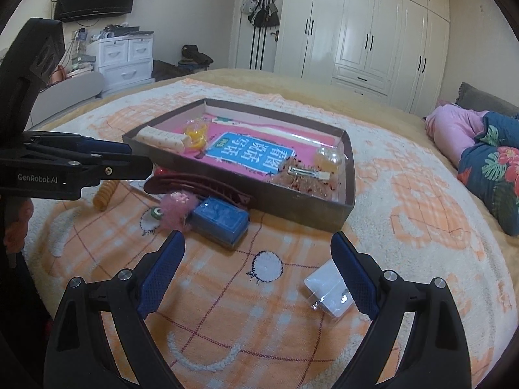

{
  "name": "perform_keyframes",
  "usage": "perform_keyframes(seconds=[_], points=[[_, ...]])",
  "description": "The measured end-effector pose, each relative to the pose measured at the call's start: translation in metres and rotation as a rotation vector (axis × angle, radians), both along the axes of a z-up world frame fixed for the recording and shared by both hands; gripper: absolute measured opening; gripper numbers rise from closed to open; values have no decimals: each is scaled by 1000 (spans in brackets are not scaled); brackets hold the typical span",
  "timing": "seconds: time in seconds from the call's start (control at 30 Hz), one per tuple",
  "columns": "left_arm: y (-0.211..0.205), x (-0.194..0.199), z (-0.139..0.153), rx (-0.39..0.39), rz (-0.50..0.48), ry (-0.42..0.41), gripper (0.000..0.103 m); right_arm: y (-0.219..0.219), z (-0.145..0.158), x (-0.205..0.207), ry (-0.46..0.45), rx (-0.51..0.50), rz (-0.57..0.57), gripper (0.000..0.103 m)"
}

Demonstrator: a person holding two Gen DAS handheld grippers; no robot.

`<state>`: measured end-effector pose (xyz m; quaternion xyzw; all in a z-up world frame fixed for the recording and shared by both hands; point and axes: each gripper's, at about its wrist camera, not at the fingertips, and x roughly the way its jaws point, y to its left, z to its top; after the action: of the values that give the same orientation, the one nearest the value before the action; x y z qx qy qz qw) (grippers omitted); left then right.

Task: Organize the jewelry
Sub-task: 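Move both tools back toward the remaining jewelry beside the box, then grasp the maroon claw clip with the left tool while the right grasps the blue box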

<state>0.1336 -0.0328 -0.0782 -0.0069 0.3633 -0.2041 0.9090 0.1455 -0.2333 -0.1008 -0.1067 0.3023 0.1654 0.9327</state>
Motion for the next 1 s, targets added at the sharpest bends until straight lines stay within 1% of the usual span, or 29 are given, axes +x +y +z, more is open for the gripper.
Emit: perform_keyframes(seconds=[0.03,0.1,0.2,0.3,0.37,0.4,0.53,0.7,0.8,1.0], points=[[-2,0,-1,0,-11,1,32,0,-1,1,4,3,0,89],[-5,1,-2,5,-24,5,25,1,-2,3,14,8,1,89],[-8,5,-7,12,-37,23,25,2,-4,6,25,12,5,89],[-11,7,-11,25,-44,38,20,5,-7,10,44,16,5,88],[-13,9,-13,31,-49,46,18,5,-9,13,52,19,2,84],[-14,10,-14,33,-55,51,15,5,-10,15,55,19,1,84],[-18,14,-19,40,-68,64,14,7,-14,23,80,30,-4,80],[-18,22,-21,16,-71,82,14,8,-17,31,110,57,-3,78],[-18,24,-21,14,-74,85,9,8,-20,36,141,81,-2,78],[-20,25,-20,20,-77,83,8,11,-22,43,179,116,7,76]])
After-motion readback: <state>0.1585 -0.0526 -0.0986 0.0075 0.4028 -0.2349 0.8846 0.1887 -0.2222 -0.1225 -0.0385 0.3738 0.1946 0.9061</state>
